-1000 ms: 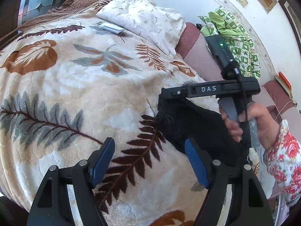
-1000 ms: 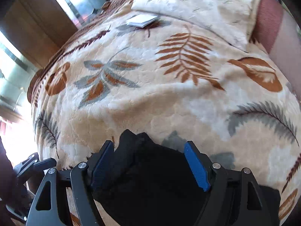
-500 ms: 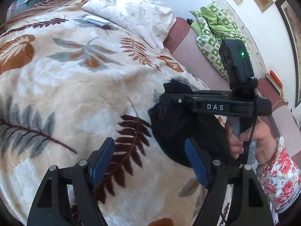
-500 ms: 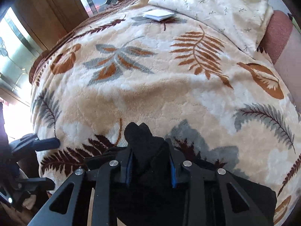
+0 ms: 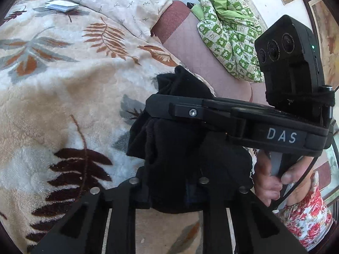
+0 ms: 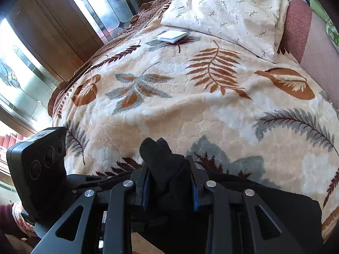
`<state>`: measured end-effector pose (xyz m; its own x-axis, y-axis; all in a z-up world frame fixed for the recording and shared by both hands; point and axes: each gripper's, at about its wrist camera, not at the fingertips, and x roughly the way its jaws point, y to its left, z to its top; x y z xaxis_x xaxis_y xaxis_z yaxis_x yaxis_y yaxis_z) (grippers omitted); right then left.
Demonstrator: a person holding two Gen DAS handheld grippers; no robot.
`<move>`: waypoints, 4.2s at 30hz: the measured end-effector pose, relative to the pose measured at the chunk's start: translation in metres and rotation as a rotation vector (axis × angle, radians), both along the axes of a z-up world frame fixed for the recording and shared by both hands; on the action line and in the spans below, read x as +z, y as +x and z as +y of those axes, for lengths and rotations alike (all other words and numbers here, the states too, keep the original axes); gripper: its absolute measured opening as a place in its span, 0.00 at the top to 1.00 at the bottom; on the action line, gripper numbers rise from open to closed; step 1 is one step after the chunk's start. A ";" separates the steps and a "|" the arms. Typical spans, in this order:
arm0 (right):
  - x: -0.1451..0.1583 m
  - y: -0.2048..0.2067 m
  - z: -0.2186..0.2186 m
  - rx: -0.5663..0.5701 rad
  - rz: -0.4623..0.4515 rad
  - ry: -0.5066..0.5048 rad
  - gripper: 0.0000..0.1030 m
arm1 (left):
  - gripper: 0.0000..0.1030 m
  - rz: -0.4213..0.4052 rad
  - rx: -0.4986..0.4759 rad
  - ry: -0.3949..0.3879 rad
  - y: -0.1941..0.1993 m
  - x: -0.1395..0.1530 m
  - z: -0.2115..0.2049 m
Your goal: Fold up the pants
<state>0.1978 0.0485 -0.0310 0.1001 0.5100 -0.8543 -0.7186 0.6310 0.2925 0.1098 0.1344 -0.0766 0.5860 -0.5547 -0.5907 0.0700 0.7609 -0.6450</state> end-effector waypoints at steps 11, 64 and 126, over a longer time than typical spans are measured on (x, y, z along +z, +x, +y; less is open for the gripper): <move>0.026 -0.005 -0.051 -0.077 -0.022 0.111 0.68 | 0.83 -0.036 -0.026 0.085 -0.004 0.040 -0.047; -0.020 -0.149 -0.305 -0.849 -0.338 0.144 0.26 | 0.39 0.026 -0.048 0.691 -0.093 0.046 -0.169; -0.071 -0.154 -0.435 -1.241 -0.127 0.402 0.19 | 0.37 0.036 -0.652 0.582 0.134 0.011 -0.460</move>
